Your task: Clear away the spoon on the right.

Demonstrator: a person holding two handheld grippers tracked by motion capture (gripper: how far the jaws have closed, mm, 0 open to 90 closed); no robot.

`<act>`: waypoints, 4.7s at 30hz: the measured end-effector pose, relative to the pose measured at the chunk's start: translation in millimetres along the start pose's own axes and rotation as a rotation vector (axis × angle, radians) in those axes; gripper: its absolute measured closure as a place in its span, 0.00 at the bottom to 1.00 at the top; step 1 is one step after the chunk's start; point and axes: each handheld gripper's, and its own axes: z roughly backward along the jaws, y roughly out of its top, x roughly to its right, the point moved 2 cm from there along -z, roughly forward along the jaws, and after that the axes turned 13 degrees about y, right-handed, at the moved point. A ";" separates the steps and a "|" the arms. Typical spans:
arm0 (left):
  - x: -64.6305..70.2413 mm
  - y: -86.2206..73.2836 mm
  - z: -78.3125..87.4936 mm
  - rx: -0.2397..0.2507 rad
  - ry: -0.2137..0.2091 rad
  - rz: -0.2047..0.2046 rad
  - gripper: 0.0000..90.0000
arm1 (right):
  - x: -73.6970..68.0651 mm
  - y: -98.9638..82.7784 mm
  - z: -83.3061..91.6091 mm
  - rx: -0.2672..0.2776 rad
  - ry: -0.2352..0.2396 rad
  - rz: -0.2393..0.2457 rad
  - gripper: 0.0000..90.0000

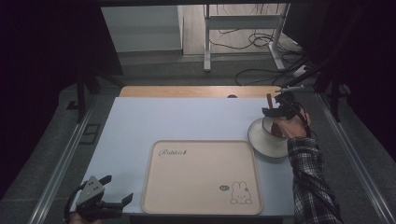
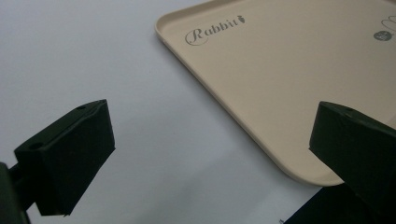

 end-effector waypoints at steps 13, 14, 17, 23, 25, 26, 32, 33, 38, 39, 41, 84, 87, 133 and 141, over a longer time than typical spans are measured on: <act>0.7 0.2 -0.7 -0.007 -0.003 -0.010 0.00 | 13.6 8.6 -15.9 -0.064 -0.047 -0.002 0.53; 0.7 0.2 -0.7 -0.008 -0.003 -0.011 0.00 | 13.8 9.2 -17.7 -0.072 -0.050 0.000 0.55; 0.9 0.2 -0.9 -0.010 -0.004 -0.014 0.00 | 14.1 10.4 -23.3 -0.097 -0.050 -0.005 0.62; 1.1 0.1 -0.9 -0.011 -0.004 -0.013 0.00 | 13.1 11.3 -30.2 -0.136 -0.050 -0.011 0.85; 1.1 0.1 -0.9 -0.011 -0.004 -0.012 0.00 | 11.3 12.3 -29.9 -0.138 -0.035 -0.011 0.86; 1.2 0.1 -0.8 -0.011 -0.004 -0.013 0.00 | 10.5 12.8 -30.0 -0.141 -0.030 -0.014 0.86; 1.6 0.2 -0.8 -0.011 -0.002 -0.014 0.00 | 6.4 19.8 -21.7 -0.145 -0.009 -0.004 0.86; 1.6 0.2 -0.8 -0.010 -0.001 -0.014 0.00 | 6.0 21.1 -19.8 -0.141 -0.009 -0.004 0.86; 1.5 0.2 -0.3 -0.006 0.006 -0.012 0.00 | 3.6 28.5 -7.1 -0.123 0.009 0.004 0.86; 1.4 0.2 -0.1 -0.005 0.008 -0.009 0.00 | 1.4 31.6 0.0 -0.112 0.015 0.008 0.86; 0.4 0.1 0.2 0.000 0.012 -0.003 0.00 | -0.9 33.5 5.7 -0.105 0.021 0.013 0.86; 0.8 0.2 0.5 -0.002 0.023 0.003 0.00 | -84.6 14.4 92.4 -0.218 0.217 0.143 0.86; 0.6 0.2 0.4 -0.002 0.022 0.005 0.00 | -94.5 8.9 94.6 -0.235 0.238 0.152 0.86; 0.4 0.6 -0.7 -0.006 0.009 0.003 0.00 | -197.2 -57.3 35.5 -0.516 0.437 0.228 0.86; 0.4 0.6 -1.0 -0.007 0.007 0.003 0.00 | -196.7 -76.2 17.7 -0.543 0.431 0.203 0.86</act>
